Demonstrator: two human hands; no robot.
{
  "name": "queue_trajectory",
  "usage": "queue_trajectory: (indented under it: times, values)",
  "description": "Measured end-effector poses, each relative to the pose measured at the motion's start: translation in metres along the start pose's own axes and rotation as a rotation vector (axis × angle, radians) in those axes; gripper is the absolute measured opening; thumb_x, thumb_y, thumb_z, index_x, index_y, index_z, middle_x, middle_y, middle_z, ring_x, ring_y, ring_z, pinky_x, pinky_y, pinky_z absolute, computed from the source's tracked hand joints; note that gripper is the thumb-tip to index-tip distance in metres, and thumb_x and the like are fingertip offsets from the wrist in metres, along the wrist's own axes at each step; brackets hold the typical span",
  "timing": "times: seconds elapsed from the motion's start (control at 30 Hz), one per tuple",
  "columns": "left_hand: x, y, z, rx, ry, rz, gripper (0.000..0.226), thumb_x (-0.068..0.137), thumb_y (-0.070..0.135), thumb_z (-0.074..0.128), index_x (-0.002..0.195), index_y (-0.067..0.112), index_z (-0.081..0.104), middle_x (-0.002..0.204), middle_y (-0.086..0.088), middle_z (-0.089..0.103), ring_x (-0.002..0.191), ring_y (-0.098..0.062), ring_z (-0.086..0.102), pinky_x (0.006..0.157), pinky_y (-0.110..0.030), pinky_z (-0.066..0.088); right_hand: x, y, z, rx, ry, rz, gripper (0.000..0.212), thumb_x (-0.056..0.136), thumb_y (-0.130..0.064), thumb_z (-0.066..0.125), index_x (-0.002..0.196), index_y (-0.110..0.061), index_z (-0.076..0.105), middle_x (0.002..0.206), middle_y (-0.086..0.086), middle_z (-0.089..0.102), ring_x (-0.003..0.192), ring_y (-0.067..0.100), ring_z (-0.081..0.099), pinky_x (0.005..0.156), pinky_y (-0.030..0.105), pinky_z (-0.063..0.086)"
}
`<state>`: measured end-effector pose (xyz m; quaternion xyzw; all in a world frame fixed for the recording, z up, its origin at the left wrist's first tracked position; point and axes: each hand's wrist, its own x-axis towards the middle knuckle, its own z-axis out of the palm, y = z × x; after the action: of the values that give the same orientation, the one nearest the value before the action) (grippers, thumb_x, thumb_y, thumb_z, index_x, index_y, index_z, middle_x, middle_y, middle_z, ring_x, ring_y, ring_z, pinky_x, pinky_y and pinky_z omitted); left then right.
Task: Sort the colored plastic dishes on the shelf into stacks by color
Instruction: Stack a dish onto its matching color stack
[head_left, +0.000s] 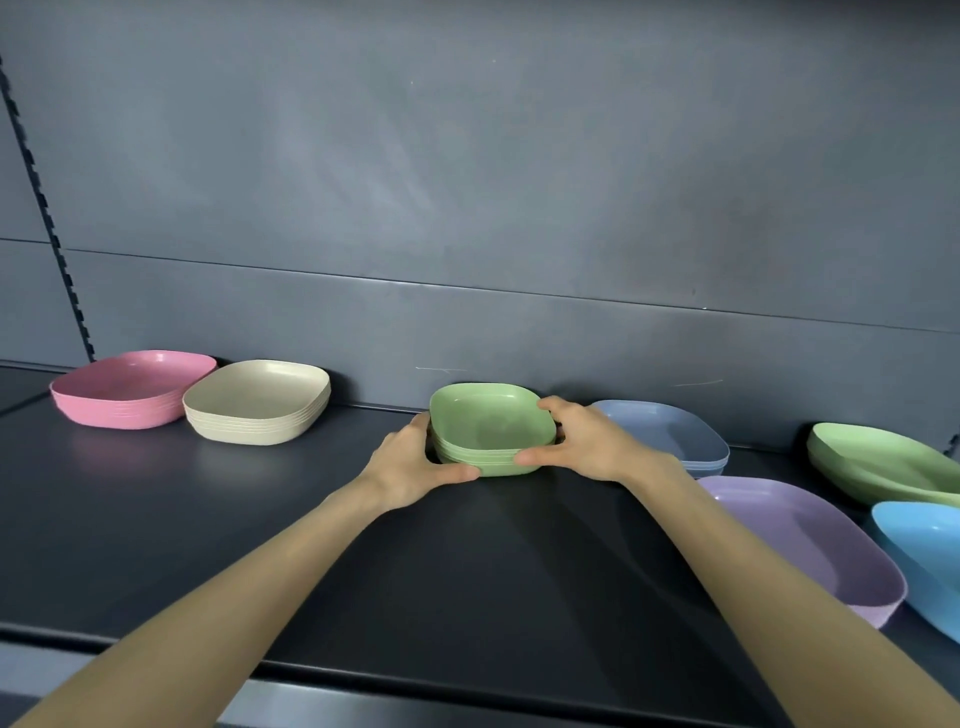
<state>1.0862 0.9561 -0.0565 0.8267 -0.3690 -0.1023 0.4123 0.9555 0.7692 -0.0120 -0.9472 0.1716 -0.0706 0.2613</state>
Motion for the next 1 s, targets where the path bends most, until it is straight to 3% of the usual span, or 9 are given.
queue_trajectory:
  times: [0.13,0.2,0.27,0.37,0.53,0.7,0.87,1.0]
  values:
    - [-0.002,-0.003,-0.004,-0.081,0.038,0.044,0.07,0.07,0.033,0.082,0.131,0.022,0.049,0.117,0.009,0.063,0.113,-0.012,0.057,0.096,-0.025,0.043,0.0,0.002,0.004,0.15,0.06,-0.039,0.071,0.062,-0.048,0.081,0.12,-0.018,0.054,0.11,-0.002,0.067,0.104,0.018,0.062,0.094,0.041,0.05]
    - [-0.005,-0.007,-0.01,-0.096,0.037,0.05,0.075,0.067,0.037,0.084,0.132,0.022,0.049,0.117,0.009,0.064,0.114,-0.012,0.057,0.1,-0.029,0.044,-0.001,-0.001,0.009,0.198,0.068,-0.057,0.052,0.065,-0.041,0.082,0.109,-0.023,0.059,0.104,-0.004,0.07,0.1,0.016,0.065,0.093,0.041,0.051]
    - [-0.009,-0.013,-0.017,-0.097,0.037,0.05,0.086,0.057,0.049,0.082,0.132,0.023,0.049,0.118,0.01,0.064,0.114,-0.011,0.058,0.102,-0.032,0.044,-0.002,-0.007,0.016,0.233,0.077,-0.079,0.052,0.058,-0.051,0.08,0.102,-0.031,0.062,0.101,-0.008,0.071,0.097,0.013,0.066,0.092,0.04,0.052]
    - [-0.016,-0.021,-0.028,-0.114,0.031,0.06,0.093,0.046,0.059,0.076,0.129,0.024,0.05,0.117,0.012,0.064,0.113,-0.009,0.058,0.102,-0.034,0.044,-0.001,-0.015,0.027,0.265,0.103,-0.104,0.067,0.05,-0.061,0.075,0.107,-0.027,0.065,0.1,-0.01,0.071,0.097,0.011,0.066,0.091,0.038,0.053]
    - [-0.02,-0.046,-0.053,-0.161,-0.012,0.083,0.091,0.049,0.056,0.078,0.129,0.025,0.049,0.119,0.013,0.064,0.113,-0.006,0.059,0.104,-0.036,0.044,0.002,-0.041,0.041,0.315,0.134,-0.101,0.048,0.069,-0.035,0.082,0.111,-0.02,0.066,0.102,-0.011,0.071,0.098,0.007,0.066,0.095,0.035,0.051]
    - [-0.016,-0.073,-0.082,-0.174,-0.064,0.114,0.088,0.053,0.049,0.08,0.13,0.019,0.049,0.118,0.009,0.065,0.113,-0.009,0.06,0.103,-0.039,0.045,0.012,-0.068,0.067,0.333,0.174,-0.066,0.046,0.066,-0.039,0.081,0.106,-0.022,0.067,0.101,-0.006,0.071,0.099,0.013,0.065,0.094,0.039,0.051]
    - [-0.007,-0.09,-0.101,-0.128,-0.1,0.16,0.066,0.063,0.034,0.081,0.121,0.023,0.05,0.116,0.006,0.065,0.108,-0.01,0.06,0.095,-0.031,0.047,0.018,-0.089,0.085,0.329,0.244,-0.035,0.046,0.07,-0.033,0.082,0.111,-0.02,0.066,0.103,-0.007,0.071,0.099,0.011,0.065,0.094,0.036,0.051]
    - [-0.003,-0.099,-0.102,-0.094,-0.102,0.204,0.069,0.066,0.04,0.08,0.124,0.015,0.052,0.114,0.005,0.065,0.109,-0.012,0.059,0.096,-0.034,0.047,0.017,-0.093,0.092,0.344,0.299,0.008,0.055,0.065,-0.038,0.083,0.115,-0.021,0.066,0.104,-0.009,0.071,0.1,0.011,0.065,0.095,0.037,0.051]
